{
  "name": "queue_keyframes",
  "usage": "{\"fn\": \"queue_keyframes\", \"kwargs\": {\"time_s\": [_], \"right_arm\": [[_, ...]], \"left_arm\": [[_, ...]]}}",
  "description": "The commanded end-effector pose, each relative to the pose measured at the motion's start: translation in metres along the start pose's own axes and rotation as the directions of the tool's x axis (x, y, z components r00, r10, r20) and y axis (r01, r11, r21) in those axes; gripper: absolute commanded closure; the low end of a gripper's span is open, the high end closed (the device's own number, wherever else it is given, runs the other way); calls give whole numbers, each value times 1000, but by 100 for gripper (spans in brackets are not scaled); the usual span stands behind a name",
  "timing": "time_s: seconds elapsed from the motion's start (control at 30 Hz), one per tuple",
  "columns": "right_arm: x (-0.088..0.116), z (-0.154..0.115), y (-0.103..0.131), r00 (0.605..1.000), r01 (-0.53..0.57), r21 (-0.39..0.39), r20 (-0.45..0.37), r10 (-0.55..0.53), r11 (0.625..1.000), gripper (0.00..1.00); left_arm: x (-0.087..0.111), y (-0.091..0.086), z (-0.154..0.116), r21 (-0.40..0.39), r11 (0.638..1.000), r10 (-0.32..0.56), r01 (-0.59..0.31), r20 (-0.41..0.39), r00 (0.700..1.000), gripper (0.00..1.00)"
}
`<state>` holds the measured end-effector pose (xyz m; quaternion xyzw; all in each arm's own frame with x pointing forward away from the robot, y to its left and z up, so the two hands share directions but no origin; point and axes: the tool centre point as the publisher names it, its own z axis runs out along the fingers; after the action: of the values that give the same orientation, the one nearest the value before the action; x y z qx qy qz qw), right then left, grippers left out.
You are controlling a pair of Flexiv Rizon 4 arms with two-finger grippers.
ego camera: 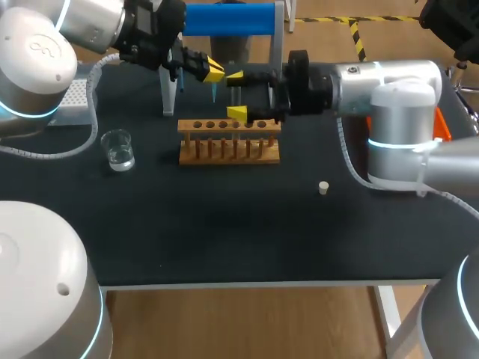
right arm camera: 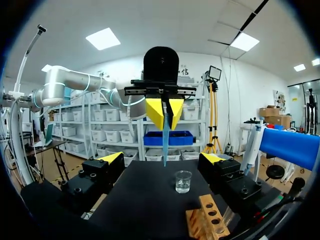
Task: Invert the test tube, pick up the pipette, mount the tip to pipette, aspirate from beaker and dispense into the tube, eject the tip, return the pipette, and cap with the stopper.
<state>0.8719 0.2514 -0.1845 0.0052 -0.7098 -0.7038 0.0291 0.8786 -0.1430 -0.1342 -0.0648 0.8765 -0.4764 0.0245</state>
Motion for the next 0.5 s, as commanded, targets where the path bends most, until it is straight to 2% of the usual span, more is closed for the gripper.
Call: {"fn": "queue_keyframes", "kwargs": {"time_s": [0.03,0.3,0.5], "right_arm": [[-6,9,0,1000,1,1,-5,-1,1000,0],[-10,18,6,1000,17,-3,-14,-17,1000,0],[-11,25,9,999,26,-1,-29,-26,1000,5]], "left_arm": [[0,-1,-1,-5,1000,-1,1,-3,1000,100],[0,-1,-1,-5,1000,-1,1,-3,1000,100],[0,-1,-1,-5,1000,-1,1,-3,1000,100]]}}
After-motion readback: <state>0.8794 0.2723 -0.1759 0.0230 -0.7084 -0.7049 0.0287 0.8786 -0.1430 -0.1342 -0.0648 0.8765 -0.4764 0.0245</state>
